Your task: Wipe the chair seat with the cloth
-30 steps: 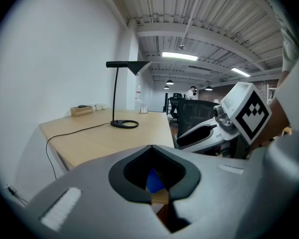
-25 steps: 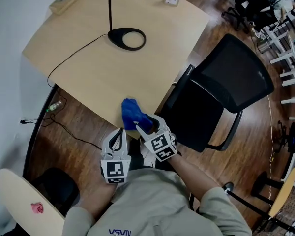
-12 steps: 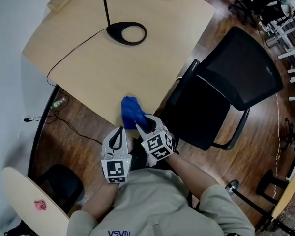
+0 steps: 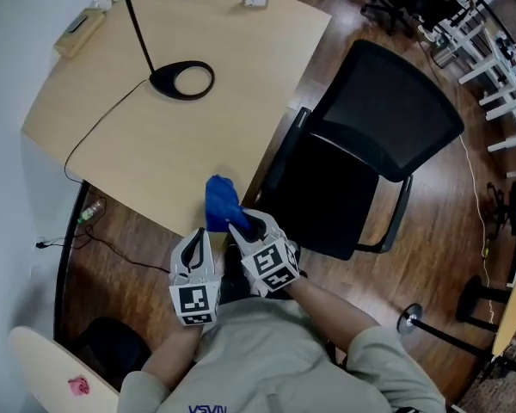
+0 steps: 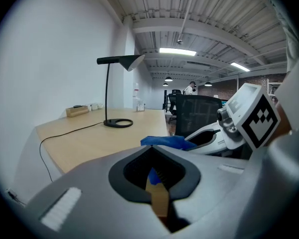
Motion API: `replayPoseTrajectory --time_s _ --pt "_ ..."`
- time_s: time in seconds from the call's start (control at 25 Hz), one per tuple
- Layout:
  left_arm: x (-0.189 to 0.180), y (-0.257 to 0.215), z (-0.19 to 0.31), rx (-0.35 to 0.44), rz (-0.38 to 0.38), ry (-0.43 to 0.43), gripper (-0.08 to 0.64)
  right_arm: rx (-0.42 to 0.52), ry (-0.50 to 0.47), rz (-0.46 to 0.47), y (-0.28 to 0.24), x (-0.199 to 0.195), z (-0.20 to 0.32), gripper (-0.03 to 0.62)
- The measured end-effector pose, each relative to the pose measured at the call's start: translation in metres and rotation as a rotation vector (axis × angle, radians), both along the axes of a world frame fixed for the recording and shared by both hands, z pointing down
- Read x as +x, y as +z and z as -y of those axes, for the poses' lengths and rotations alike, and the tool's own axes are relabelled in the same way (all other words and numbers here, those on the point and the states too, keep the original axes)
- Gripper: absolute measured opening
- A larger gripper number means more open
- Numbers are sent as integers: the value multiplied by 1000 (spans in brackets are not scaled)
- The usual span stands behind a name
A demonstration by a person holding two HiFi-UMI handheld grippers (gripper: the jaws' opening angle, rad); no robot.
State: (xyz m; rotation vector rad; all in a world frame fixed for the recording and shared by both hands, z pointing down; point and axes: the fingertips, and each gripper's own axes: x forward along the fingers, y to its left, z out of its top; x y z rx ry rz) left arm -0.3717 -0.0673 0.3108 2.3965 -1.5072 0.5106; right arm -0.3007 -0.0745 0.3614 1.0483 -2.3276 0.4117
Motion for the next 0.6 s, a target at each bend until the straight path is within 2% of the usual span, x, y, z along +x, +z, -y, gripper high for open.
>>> replayPoseTrajectory --time_s 0.16,0.44,0.6 --pt "40 -11 4 17 -20 90 5 36 110 -9 -21 48 1 112" --pt "142 -25 3 41 -47 299 5 53 297 -41 -36 145 -13 112" --pt "191 -38 -3 71 -46 360 5 67 358 -46 -44 192 -27 112"
